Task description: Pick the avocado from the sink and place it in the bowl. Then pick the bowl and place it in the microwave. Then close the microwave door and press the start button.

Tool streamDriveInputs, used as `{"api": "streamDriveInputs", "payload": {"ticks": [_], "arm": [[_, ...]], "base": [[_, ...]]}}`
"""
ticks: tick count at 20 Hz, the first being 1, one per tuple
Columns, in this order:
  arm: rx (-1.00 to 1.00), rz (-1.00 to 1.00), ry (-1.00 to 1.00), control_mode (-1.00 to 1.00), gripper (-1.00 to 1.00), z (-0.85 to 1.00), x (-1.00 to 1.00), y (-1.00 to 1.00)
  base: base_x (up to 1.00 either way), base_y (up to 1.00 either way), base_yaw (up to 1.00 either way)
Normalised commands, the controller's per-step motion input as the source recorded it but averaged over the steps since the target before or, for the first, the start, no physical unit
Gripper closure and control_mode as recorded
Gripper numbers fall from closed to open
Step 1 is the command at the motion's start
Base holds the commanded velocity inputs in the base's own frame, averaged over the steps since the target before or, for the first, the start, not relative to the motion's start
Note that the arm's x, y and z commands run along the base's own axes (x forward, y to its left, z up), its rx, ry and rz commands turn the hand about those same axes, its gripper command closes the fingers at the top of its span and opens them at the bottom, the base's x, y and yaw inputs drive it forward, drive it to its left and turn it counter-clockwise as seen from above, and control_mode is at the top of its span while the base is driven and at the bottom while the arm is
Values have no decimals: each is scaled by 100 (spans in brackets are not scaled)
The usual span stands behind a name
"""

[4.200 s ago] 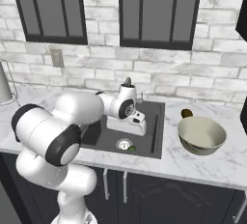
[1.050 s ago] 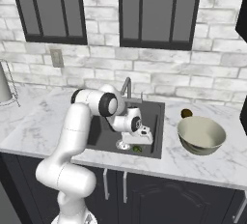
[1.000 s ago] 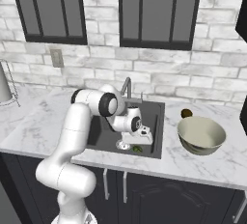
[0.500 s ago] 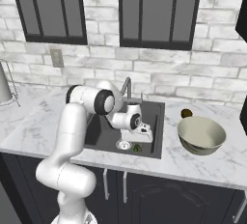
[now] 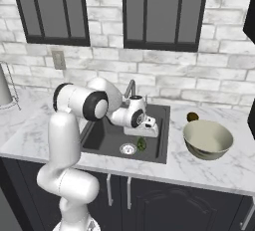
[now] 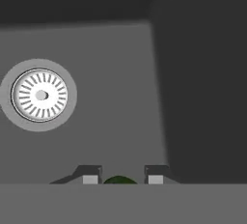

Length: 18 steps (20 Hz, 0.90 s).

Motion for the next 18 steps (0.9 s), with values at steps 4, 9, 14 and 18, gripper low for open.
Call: {"api": "streamDriveInputs", "payload": {"ticks": [4,9,14,18], "arm": [[0,0,-21,-100,100,93,-20,0],[-1,-1,-23,-100,100,100,-20,0],[-9,-8,-24,-100,100,100,-6,-6],[-10,-5,-21,-100,100,100,0,-51]], "base": [[0,0,0],[0,0,0],[0,0,0],[0,0,0]]}}
